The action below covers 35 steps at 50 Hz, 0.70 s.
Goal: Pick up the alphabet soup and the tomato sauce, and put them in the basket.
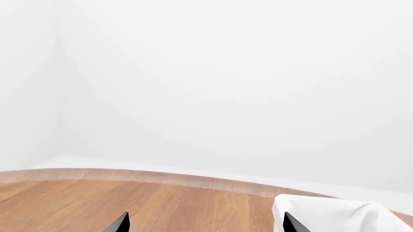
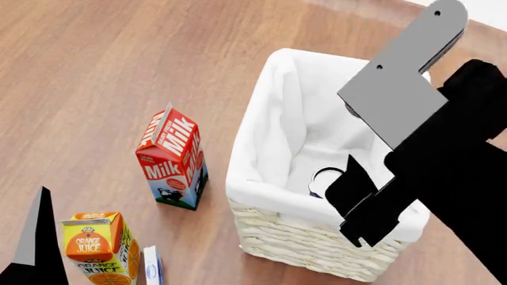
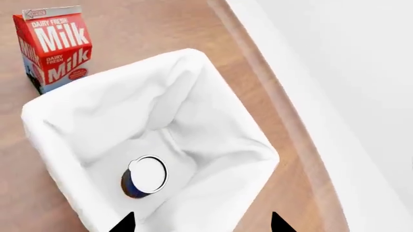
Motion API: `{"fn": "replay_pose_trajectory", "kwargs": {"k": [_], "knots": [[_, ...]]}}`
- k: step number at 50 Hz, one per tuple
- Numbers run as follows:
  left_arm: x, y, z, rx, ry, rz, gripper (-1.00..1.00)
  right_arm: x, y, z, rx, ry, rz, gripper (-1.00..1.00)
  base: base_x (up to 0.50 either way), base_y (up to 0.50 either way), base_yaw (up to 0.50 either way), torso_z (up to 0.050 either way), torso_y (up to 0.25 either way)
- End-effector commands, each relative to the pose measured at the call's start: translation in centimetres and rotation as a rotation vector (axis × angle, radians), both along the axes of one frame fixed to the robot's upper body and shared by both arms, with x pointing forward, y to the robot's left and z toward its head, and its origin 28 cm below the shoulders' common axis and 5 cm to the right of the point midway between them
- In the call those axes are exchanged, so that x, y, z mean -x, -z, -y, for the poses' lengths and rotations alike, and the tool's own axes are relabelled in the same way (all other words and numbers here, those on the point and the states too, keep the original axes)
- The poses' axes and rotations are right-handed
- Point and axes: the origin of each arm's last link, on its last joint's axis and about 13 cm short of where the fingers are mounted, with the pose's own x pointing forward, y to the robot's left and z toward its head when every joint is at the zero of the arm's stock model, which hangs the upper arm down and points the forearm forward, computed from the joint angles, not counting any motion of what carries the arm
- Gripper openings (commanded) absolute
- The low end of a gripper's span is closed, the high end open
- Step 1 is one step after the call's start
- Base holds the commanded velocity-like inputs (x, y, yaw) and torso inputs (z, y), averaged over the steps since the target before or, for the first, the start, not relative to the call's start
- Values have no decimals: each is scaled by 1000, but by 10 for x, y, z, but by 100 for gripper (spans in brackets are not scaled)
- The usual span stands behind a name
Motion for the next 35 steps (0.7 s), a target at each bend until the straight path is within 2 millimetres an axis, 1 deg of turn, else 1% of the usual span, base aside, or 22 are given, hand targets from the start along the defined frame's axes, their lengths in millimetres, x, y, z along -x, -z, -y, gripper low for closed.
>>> {"fn": "replay_pose_trajectory", "kwargs": {"k": [1,3,6,8,14,16,18,22,24,27,35], "knots": [[1,-1,0,1,0,2,100,38,44,1,-132,14,140,100,0,0,0,0,0],[3,-2,0,3,-1,4,100,43,54,3,-148,31,176,100,0,0,0,0,0],[2,-1,-1,3,-2,4,100,47,65,5,-157,37,182,100,0,0,0,0,0],[2,-2,0,3,0,5,100,53,73,5,-193,52,216,100,0,0,0,0,0],[3,0,1,1,5,2,100,65,107,6,-251,72,282,100,0,0,0,0,0],[3,-1,1,0,5,3,100,68,113,5,-252,72,302,100,0,0,0,0,0],[3,-2,1,1,4,5,100,72,124,4,-310,38,289,100,0,0,0,0,0],[3,-1,1,0,4,4,100,78,145,5,-331,26,330,100,0,0,0,0,0],[3,-1,1,0,3,4,100,81,149,4,-363,28,346,100,0,0,0,0,0],[3,-2,1,-1,3,5,100,86,162,2,-350,-9,405,100,0,0,0,0,0],[4,-2,1,-2,4,6,100,104,184,-4,-385,5,415,100,0,0,0,0,0]]}}
